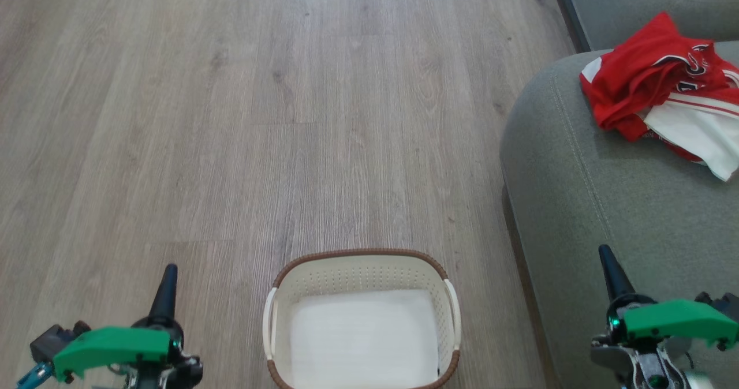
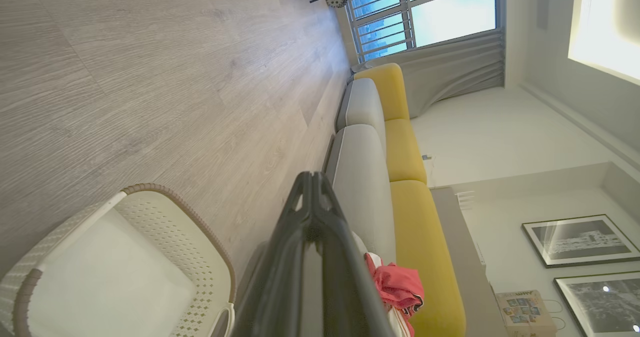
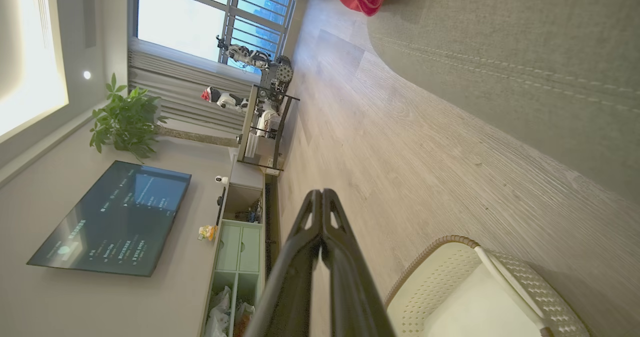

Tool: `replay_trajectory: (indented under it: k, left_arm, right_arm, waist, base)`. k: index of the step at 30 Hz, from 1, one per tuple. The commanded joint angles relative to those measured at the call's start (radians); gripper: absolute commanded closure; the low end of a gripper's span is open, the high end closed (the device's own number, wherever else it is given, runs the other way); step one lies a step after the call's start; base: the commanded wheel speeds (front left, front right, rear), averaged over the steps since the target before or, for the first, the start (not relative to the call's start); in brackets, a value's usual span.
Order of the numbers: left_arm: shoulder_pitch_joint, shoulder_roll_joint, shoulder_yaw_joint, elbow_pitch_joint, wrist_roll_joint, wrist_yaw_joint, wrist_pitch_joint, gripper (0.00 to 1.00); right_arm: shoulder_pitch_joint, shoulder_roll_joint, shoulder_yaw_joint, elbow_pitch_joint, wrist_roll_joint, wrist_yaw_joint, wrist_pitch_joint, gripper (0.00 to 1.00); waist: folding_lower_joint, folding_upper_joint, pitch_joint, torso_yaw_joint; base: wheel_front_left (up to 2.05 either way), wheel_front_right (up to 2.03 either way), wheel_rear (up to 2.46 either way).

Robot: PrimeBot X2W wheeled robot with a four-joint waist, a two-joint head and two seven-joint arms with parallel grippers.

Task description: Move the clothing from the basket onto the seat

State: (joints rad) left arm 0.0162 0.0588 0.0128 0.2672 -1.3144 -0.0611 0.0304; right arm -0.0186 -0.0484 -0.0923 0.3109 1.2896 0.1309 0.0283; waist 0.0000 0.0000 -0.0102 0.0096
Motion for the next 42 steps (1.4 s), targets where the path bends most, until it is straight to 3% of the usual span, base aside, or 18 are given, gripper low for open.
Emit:
replay_trajectory:
  k: [1,26,42]
  left_arm:
    - [-0.068,0.005,0.036,-0.027,-0.023,-0.010,0.006,1.00]
    - [-0.124,-0.006,0.099,-0.022,-0.296,-0.070,0.081,1.00]
    - [-0.124,-0.007,0.099,-0.022,-0.296,-0.070,0.082,1.00]
  right_arm:
    - [-0.063,-0.003,0.010,-0.042,0.027,0.000,0.010,1.00]
    - [-0.089,-0.002,-0.022,-0.066,0.319,0.000,0.085,1.00]
    - [-0.089,-0.002,-0.021,-0.066,0.319,0.000,0.085,1.00]
  waist:
    - [0.0000,0.0000,0.000,0.000]
    - [0.0000,0.0000,0.013,-0.010]
    - [0.0000,0.0000,0.013,-0.010]
  base:
    - [0.00,0.00,0.00]
    - [0.00,0.00,0.00]
    - [0.00,0.00,0.00]
